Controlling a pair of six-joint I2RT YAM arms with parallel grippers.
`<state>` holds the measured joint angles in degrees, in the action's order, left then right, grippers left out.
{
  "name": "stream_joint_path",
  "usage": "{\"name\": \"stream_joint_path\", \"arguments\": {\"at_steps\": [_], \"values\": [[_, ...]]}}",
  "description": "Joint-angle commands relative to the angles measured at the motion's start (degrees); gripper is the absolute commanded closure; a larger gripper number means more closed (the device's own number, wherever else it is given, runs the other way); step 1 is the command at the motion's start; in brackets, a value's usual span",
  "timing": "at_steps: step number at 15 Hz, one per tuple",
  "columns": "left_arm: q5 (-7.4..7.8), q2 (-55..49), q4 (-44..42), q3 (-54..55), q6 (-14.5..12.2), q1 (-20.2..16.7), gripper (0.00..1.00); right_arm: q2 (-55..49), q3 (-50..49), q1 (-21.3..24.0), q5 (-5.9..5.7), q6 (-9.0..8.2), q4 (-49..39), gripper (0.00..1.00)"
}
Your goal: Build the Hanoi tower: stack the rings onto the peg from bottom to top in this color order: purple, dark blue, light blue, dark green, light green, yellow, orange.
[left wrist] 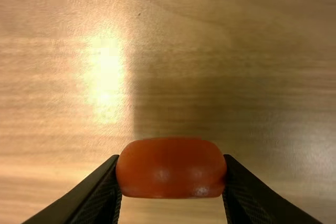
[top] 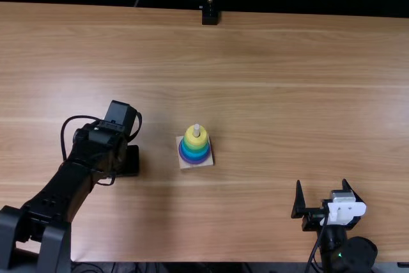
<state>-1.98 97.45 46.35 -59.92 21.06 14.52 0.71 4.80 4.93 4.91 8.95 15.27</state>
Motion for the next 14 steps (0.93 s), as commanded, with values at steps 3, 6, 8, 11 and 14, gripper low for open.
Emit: {"name": "stream_joint_path", "arguments": {"at_steps": [3,6,8,11,14], "values": [[2.61,2.0,0.0,0.3,-0.3,-0.3,0.50,-0.7,-3.9,0.6,-0.16,0.23,3.0,0.00],[9.26,1.9,0.0,1.6,-0.4,-0.4,0.00,-0.7,-3.9,0.6,-0.16,0.12,3.0,0.00],[10.31,1.5,0.1,1.6,-0.6,-0.9,0.00,-0.7,-3.9,0.6,-0.16,0.12,3.0,0.00],[9.26,-0.7,-1.0,3.0,-6.5,-0.6,0.00,-0.7,-3.9,0.6,-0.16,0.12,3.0,0.00],[5.56,-3.9,-7.0,3.6,-14.9,-0.8,0.00,-0.7,-3.9,0.6,-0.16,0.23,3.0,0.00]]}}
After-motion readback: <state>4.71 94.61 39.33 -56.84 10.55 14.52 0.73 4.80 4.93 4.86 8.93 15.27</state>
